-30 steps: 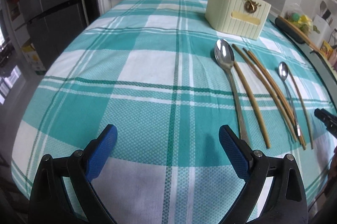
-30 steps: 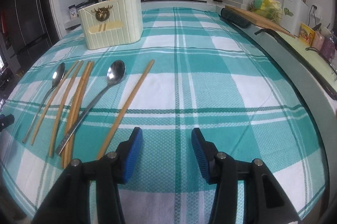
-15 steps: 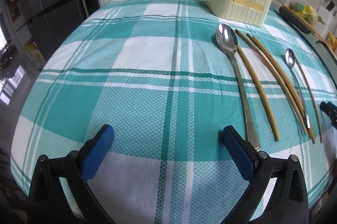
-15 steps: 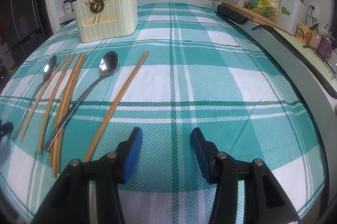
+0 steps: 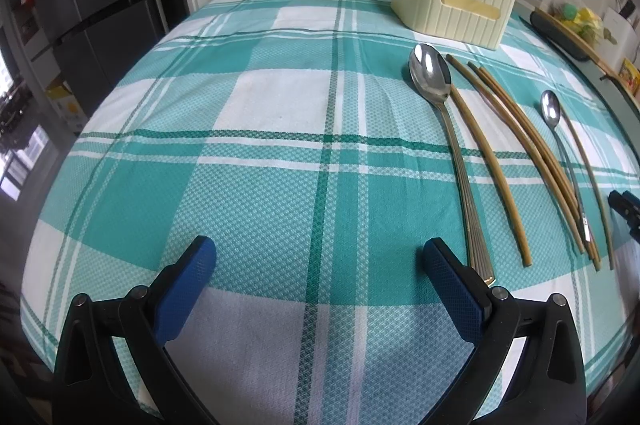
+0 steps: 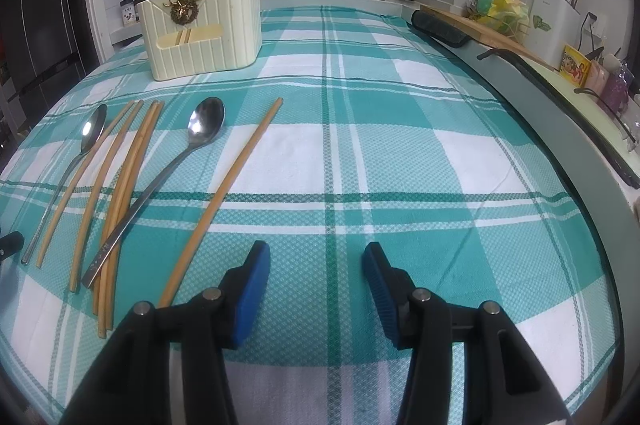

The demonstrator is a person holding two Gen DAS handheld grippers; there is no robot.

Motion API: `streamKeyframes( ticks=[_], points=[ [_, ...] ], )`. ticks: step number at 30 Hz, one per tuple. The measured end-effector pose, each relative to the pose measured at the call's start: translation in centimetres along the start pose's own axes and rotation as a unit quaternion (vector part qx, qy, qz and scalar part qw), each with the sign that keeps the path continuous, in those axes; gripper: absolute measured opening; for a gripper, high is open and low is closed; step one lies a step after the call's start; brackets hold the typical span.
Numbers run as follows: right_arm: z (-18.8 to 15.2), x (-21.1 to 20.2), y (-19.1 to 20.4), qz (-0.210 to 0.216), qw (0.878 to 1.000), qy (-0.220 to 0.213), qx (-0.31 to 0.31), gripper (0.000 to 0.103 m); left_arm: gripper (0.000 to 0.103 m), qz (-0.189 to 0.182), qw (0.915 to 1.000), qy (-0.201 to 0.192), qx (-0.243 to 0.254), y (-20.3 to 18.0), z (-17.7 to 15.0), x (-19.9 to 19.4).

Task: Organize utensils
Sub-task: 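Move the right gripper back over the chopsticks and spoons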

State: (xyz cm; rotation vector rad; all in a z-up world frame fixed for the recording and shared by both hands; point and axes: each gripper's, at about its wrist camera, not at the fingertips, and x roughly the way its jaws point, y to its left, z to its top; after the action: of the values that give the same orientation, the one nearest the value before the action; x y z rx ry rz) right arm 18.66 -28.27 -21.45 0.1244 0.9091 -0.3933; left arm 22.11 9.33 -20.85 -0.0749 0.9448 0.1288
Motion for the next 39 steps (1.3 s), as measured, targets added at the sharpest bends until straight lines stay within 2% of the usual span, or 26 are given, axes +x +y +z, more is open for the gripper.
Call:
streamKeyframes(
  ticks=[17, 20, 25, 28, 30, 34, 39],
  points=[
    [0.0, 0.1, -0.2, 0.005, 1.0, 0.0, 0.004, 0.05, 0.102, -0.007, 1.0, -0.006, -0.003, 0.1, -0.1, -0.4],
    [0.0, 0.0, -0.4, 0.009, 1.0, -0.001, 0.009, 0.05, 0.102, -0.025, 0.9994, -0.021, -0.011, 0.1, 0.2, -1.3],
    [-0.2, -0.3, -1.3, 0.023, 0.999, -0.009, 0.041, 0.051, 0.102, -0.043, 0.9983, -0.038, 0.011, -1.4, 2.9, -2.1],
    [0.7, -0.9, -1.9, 0.026, 0.998, -0.02, 0.061, 0.051, 0.102, -0.055, 0.998, -0.021, 0.024, -2.6, 5.0, -1.1],
    [2.0, -1.1, -1.3, 0.043, 0.998, -0.021, 0.05, 0.051, 0.102, -0.058, 0.9978, -0.009, 0.031, -3.6, 6.2, 0.0],
    [4.2, 0.4, 1.7, 0.09, 0.996, 0.014, 0.01, 0.049, 0.102, -0.033, 0.9972, -0.004, 0.066, -6.2, 7.5, 2.0],
    [4.0, 2.2, 4.9, 0.062, 0.996, 0.037, -0.057, 0.047, 0.103, 0.041, 0.9923, 0.002, 0.117, -7.8, 6.7, 3.7]
  ],
)
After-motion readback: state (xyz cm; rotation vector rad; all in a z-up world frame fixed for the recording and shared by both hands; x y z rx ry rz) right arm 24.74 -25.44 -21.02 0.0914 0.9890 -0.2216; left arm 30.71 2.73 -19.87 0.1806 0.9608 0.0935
